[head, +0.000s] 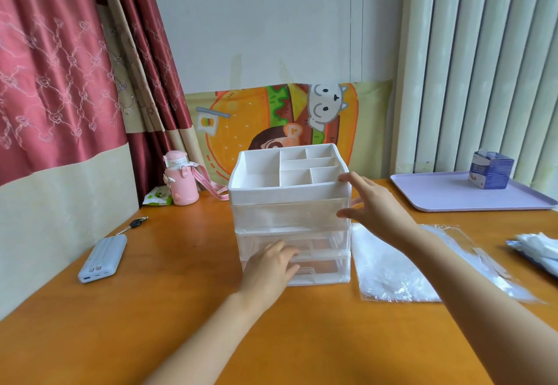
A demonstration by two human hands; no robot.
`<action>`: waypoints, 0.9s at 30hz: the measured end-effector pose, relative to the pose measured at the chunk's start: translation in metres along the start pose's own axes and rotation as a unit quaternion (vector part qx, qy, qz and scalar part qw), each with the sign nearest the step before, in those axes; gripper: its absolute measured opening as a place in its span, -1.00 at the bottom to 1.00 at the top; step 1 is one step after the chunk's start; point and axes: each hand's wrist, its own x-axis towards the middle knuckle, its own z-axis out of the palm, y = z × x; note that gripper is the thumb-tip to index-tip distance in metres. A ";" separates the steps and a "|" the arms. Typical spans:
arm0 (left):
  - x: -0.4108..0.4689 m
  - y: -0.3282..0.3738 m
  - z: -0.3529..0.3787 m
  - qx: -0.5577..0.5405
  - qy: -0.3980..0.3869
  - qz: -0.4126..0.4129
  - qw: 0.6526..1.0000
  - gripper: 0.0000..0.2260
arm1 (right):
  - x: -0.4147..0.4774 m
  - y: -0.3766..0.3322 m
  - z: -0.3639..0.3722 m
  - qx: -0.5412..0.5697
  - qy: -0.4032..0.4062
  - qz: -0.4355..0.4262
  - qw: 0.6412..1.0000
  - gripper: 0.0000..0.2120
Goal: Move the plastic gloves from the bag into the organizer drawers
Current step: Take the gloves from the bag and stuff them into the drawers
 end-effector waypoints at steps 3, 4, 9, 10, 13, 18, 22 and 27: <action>0.000 -0.002 0.007 -0.017 0.022 -0.005 1.000 -0.75 | 0.007 -0.004 -0.008 -0.061 -0.030 -0.016 0.998 -0.46; -0.001 -0.003 0.008 -0.016 0.040 0.002 0.999 -0.78 | 0.010 -0.005 -0.010 -0.071 -0.040 -0.015 0.997 -0.45; 0.006 -0.006 0.011 -0.009 0.141 0.029 0.990 -0.75 | 0.013 -0.011 -0.011 -0.071 -0.051 -0.013 0.996 -0.45; 0.009 -0.007 0.011 -0.004 0.154 0.020 0.988 -0.75 | 0.014 -0.011 -0.009 -0.069 -0.049 -0.012 0.996 -0.45; 0.015 -0.002 0.006 -0.098 0.145 -0.123 0.977 -0.89 | 0.016 -0.013 -0.005 -0.064 -0.046 -0.007 0.997 -0.45; 0.021 0.011 0.000 -0.662 0.028 -0.428 0.615 -0.92 | 0.023 -0.009 0.004 -0.062 -0.034 0.001 0.998 -0.44; 0.029 0.014 -0.002 -0.795 0.058 -0.455 0.397 -0.88 | 0.026 -0.010 0.011 -0.062 -0.020 0.012 0.998 -0.43; 0.036 0.025 -0.001 -0.778 0.079 -0.475 0.403 -0.78 | 0.030 -0.012 0.014 -0.071 -0.017 0.024 0.997 -0.43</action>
